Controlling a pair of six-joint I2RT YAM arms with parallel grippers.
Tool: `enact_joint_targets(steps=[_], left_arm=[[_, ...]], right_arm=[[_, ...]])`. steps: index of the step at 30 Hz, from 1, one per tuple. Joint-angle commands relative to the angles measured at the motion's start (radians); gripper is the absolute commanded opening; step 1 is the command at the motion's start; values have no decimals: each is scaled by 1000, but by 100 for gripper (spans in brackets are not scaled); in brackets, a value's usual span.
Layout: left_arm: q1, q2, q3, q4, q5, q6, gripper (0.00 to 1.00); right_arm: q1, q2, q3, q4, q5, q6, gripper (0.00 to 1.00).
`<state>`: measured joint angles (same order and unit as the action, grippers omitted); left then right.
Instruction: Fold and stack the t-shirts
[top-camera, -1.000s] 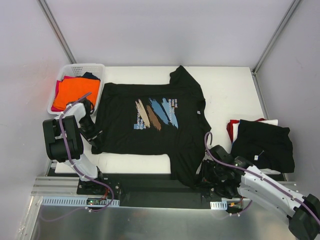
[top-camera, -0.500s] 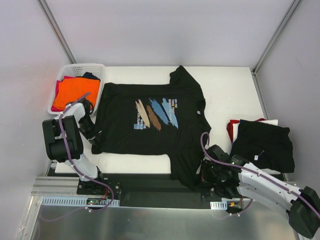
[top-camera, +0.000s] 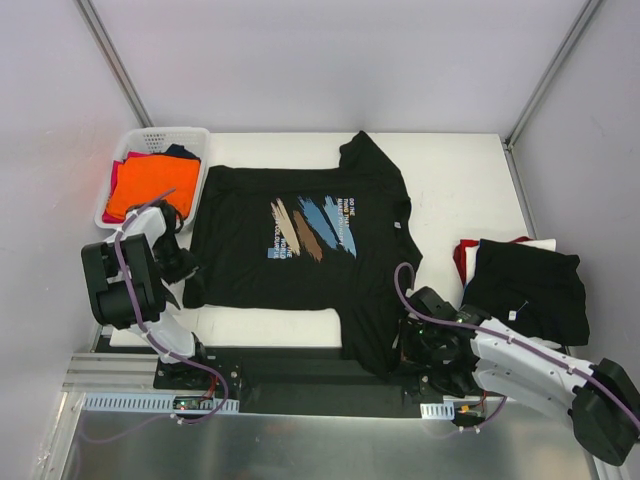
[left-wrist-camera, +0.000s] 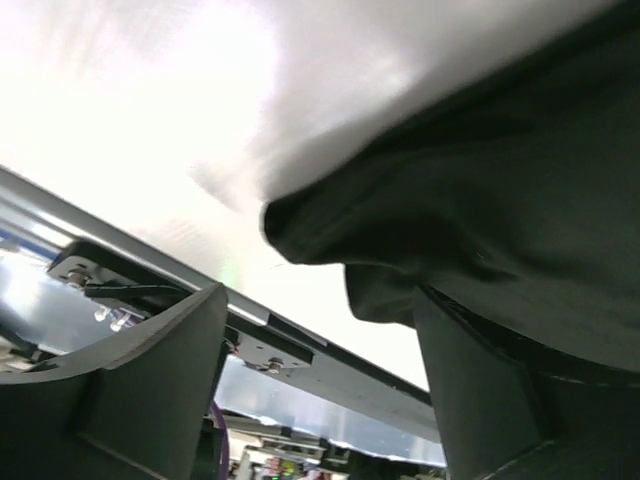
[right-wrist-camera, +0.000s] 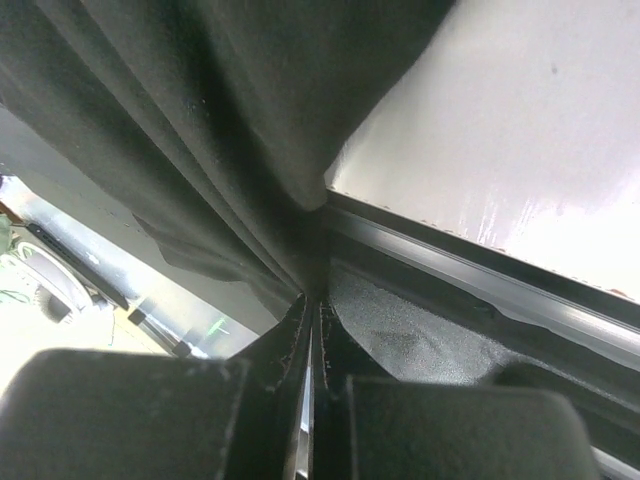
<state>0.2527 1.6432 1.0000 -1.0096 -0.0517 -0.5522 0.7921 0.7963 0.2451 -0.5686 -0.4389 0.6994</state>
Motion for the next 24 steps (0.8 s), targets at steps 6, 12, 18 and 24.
enact_joint_targets(steps=[6, 12, 18, 24], left_arm=[[56, 101, 52, -4, -100, -5, 47], [56, 130, 40, 19, -85, 11, 47], [56, 155, 25, 49, -19, 44, 50], [56, 184, 19, 60, -7, 49, 41]], right_arm=[[6, 52, 42, -31, 57, -51, 1], [6, 26, 40, -48, 71, -32, 1], [6, 50, 60, -24, 77, -9, 1], [7, 47, 86, -53, 74, -11, 1]])
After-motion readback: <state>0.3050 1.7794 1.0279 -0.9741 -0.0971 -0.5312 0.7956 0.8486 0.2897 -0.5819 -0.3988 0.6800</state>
